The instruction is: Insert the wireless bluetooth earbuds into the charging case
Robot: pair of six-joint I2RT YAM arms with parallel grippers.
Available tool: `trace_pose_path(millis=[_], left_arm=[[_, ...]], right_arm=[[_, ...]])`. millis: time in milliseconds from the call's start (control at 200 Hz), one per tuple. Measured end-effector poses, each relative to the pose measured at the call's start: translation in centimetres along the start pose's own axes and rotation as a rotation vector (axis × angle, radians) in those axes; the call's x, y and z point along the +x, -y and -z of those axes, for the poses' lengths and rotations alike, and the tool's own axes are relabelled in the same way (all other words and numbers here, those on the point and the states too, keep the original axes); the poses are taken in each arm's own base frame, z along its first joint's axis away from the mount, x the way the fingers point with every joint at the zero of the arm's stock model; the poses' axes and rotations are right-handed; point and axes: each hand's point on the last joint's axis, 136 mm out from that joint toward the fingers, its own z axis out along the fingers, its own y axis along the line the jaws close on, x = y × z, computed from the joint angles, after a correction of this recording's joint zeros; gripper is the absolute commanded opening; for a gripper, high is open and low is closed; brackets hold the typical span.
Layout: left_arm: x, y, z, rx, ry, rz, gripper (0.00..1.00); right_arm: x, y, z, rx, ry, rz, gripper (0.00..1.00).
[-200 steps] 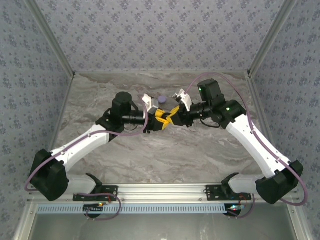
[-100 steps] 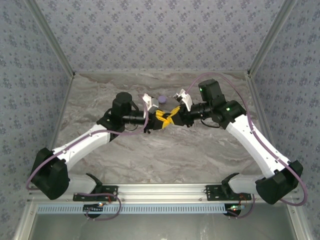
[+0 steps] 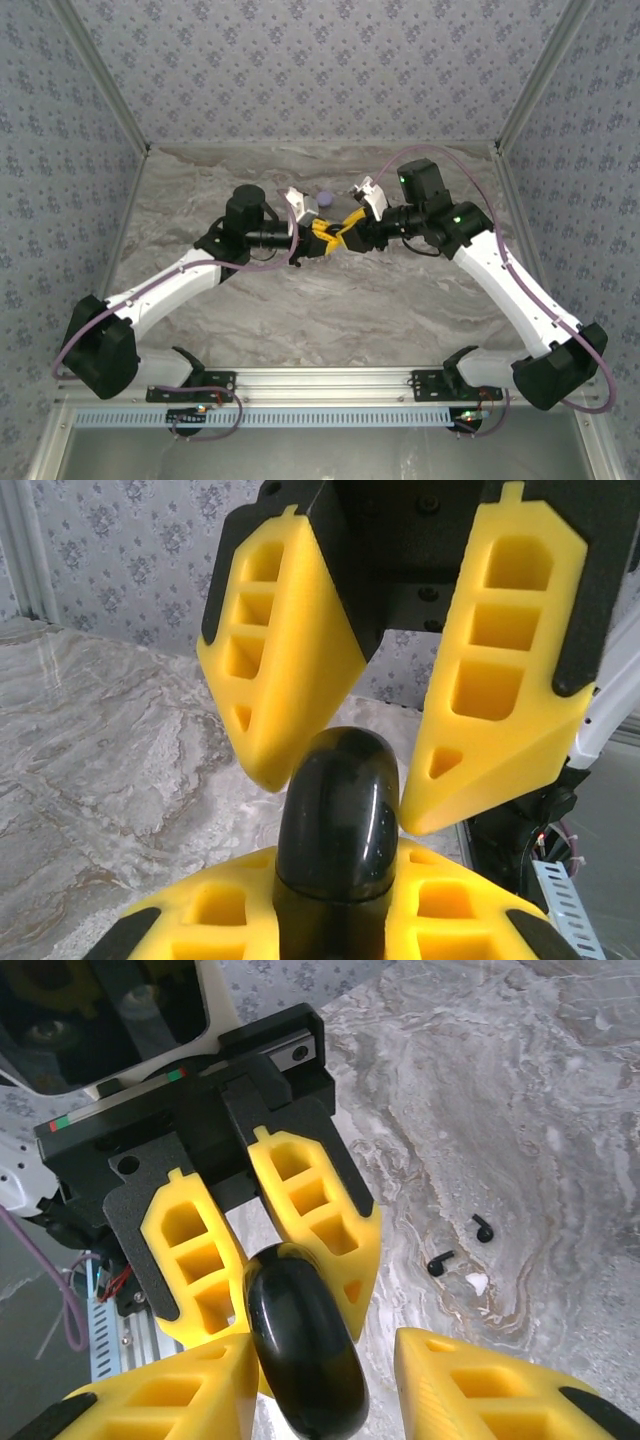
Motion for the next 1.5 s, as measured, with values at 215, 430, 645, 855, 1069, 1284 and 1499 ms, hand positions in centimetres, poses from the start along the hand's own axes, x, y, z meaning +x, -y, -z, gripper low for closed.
trace_pose_path(millis=[215,430,645,855,1069,1284,1499], left_arm=[[0.7,-0.2,-0.1,-0.016,-0.025,-0.015,0.12],[1.1,0.3,-0.4,-0.006,-0.04,-0.036,0.14],[1.4,0.3,-0.5,-0.011,-0.044,-0.037,0.15],[3.0,-0.8,-0.4,-0.073,-0.066,0.013,0.16],[5.1,-1.9,1.1,-0.159,-0.066,0.075,0.16],[4.2,-1.7,3.5,-0.264,-0.019,0.059,0.17],[3.3,-1.2,5.6,-0.356,0.022,0.054,0.18]], right_arm=[[-0.1,0.9,0.4,0.06,0.005,-0.013,0.45],[-0.6,2.4,0.9,0.14,0.026,-0.031,0.46],[-0.5,3.3,1.1,0.182,0.026,-0.054,0.48],[0.1,6.1,1.6,0.315,0.028,-0.124,0.49],[2.7,11.1,-0.5,0.429,-0.067,-0.276,0.47],[7.6,14.6,-6.1,0.39,-0.234,-0.44,0.46],[9.1,16.0,-12.0,0.312,-0.318,-0.528,0.44]])
